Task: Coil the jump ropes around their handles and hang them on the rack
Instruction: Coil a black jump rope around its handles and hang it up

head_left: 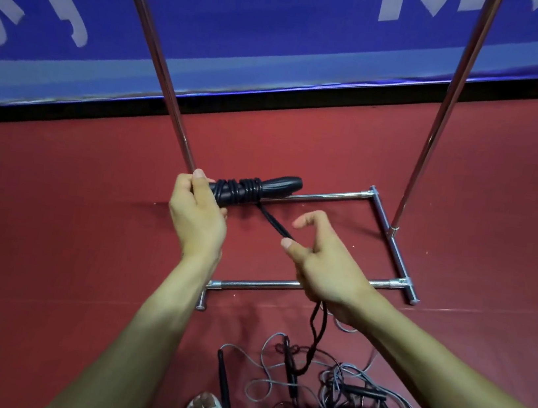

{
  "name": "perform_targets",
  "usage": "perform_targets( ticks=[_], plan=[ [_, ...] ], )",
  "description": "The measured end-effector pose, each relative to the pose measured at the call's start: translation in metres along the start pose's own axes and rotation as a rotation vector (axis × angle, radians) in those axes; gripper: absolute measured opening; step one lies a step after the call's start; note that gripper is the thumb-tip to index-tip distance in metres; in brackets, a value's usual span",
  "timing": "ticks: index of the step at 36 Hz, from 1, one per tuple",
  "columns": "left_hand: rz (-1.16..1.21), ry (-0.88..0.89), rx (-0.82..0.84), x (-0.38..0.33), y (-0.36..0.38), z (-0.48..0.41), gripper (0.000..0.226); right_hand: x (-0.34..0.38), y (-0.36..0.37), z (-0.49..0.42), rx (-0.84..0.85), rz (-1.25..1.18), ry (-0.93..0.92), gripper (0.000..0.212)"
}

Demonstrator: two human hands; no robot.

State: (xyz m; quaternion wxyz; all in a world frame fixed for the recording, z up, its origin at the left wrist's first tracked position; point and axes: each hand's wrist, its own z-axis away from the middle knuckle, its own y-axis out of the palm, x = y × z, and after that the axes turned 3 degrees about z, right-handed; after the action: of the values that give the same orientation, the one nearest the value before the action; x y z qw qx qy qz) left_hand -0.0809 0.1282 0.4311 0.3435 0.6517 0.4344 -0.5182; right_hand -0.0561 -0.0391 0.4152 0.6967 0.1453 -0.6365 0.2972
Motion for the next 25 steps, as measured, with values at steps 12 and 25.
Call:
perform_targets(
  ticks=[12, 25],
  plan=[
    [-0.027, 0.016, 0.024, 0.0079, -0.0002, -0.0017, 0.034, -0.0014, -0.0006, -0.0019, -0.072, -0.233, 0.169, 0.025],
    [-0.038, 0.059, 0.033, 0.0069, -0.0007, -0.0016, 0.034, -0.0069, 0.0026, -0.0006, -0.224, -0.024, 0.028, 0.025]
  ],
)
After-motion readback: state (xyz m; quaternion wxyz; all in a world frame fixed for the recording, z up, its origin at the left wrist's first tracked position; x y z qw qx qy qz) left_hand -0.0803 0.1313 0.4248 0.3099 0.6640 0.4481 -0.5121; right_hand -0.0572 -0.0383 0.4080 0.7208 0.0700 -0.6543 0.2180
